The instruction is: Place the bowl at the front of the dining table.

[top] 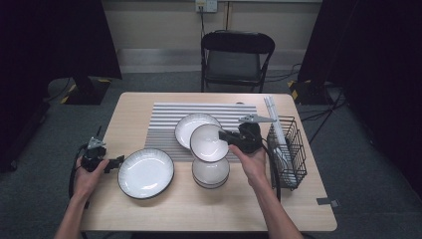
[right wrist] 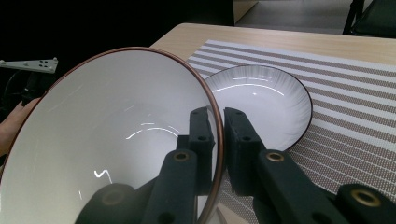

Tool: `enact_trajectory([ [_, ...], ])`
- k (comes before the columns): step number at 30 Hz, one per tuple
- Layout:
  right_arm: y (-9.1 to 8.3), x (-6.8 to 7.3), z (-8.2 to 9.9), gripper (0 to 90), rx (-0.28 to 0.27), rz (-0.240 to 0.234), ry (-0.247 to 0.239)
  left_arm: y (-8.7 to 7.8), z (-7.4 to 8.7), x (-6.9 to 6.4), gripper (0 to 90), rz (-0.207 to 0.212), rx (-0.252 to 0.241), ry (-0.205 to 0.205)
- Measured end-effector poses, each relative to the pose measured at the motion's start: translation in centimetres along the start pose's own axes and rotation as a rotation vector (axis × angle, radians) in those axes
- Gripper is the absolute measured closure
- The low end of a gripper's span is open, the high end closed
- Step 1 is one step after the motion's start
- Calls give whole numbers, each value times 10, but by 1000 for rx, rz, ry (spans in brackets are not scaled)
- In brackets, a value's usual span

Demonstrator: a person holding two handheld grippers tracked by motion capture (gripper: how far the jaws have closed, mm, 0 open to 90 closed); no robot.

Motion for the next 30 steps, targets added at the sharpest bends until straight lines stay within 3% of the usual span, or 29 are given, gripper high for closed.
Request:
enact_trajectory([
  [12,8,3,-13,821,-5,-10,-6,0,0,0,145,1,0,-1],
  [30,19,5,-32,821,-4,14,-21,0,0,0,144,-3,1,0],
])
Point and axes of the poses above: each handheld gripper's, and its own axes: y roughly forward along the jaws, z roughly out of its underside, x roughly to its left, the point moved 3 cm from there along y, roughly forward along the jaws, and after that the axes turned 3 degrees about y, right-handed, at the moved point
